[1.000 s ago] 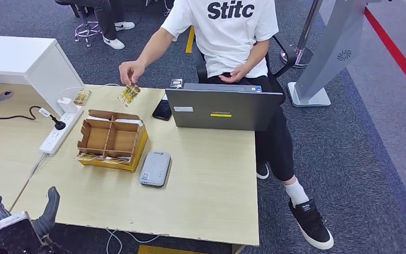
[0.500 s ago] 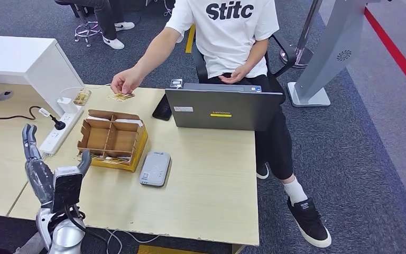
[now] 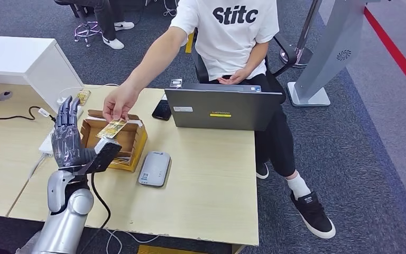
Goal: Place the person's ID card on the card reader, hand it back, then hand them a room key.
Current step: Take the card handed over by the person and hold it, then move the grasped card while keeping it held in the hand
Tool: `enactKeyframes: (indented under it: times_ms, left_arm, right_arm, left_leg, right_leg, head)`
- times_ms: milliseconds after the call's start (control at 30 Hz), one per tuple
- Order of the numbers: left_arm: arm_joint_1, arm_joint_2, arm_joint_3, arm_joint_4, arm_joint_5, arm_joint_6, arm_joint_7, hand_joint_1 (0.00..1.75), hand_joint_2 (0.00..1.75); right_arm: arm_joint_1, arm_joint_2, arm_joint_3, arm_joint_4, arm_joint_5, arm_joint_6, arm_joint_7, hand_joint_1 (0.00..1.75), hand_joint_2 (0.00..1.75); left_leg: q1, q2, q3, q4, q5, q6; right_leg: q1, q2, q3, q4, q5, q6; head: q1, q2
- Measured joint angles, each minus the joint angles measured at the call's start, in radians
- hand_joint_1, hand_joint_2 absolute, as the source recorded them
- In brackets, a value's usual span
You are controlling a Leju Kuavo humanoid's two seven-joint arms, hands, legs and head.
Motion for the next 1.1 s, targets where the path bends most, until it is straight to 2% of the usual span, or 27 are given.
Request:
enactKeyframes:
  times_ms: [67, 333, 533, 800, 1100]
  left_arm:
    - [-0.028, 0.027, -0.013, 0.035, -0.046, -0.008, 0.028, 1.75, 1.75]
    - [-0.121, 0.12, -0.051, 0.164, -0.232, -0.036, 0.138, 1.75, 1.75]
    - [-0.145, 0.14, -0.054, 0.202, -0.265, -0.025, 0.153, 1.75, 1.75]
    - [-0.146, 0.129, -0.062, 0.217, -0.25, -0.005, 0.117, 1.75, 1.75]
    - [-0.131, 0.03, -0.172, 0.215, -0.291, -0.002, 0.075, 1.75, 1.75]
  right_arm:
    - [-0.001, 0.004, 0.003, 0.0, 0.006, 0.0, 0.007, 0.0, 1.75]
    - [-0.004, 0.023, 0.014, 0.0, 0.033, 0.004, 0.033, 0.0, 1.75]
    - [-0.006, 0.03, 0.018, 0.0, 0.045, 0.005, 0.02, 0.0, 1.75]
    - [-0.008, 0.035, 0.019, 0.0, 0.054, 0.005, 0.02, 0.0, 1.75]
    - [-0.011, 0.039, 0.02, 0.001, 0.068, 0.008, 0.027, 0.0, 1.75]
  left_leg:
    - [0.0, 0.0, 0.0, 0.0, 0.0, 0.0]
    - [0.0, 0.0, 0.0, 0.0, 0.0, 0.0]
    - [0.0, 0.0, -0.001, 0.0, 0.0, 0.0]
    - [0.0, 0.0, -0.001, 0.0, 0.0, 0.0]
    - [0.0, -0.001, -0.001, 0.001, 0.001, 0.0]
  right_leg:
    - [0.0, 0.0, 0.0, 0.0, 0.0, 0.0]
    - [0.0, 0.0, 0.0, 0.0, 0.0, 0.0]
    - [0.0, 0.0, 0.0, 0.0, 0.0, 0.0]
    - [0.0, 0.0, 0.0, 0.0, 0.0, 0.0]
    - [0.0, -0.001, 0.0, 0.0, 0.0, 0.0]
  head:
    - [0.0, 0.0]
    - [0.0, 0.0]
    - [0.0, 0.0]
    - [0.0, 0.0]
    - [0.0, 0.0]
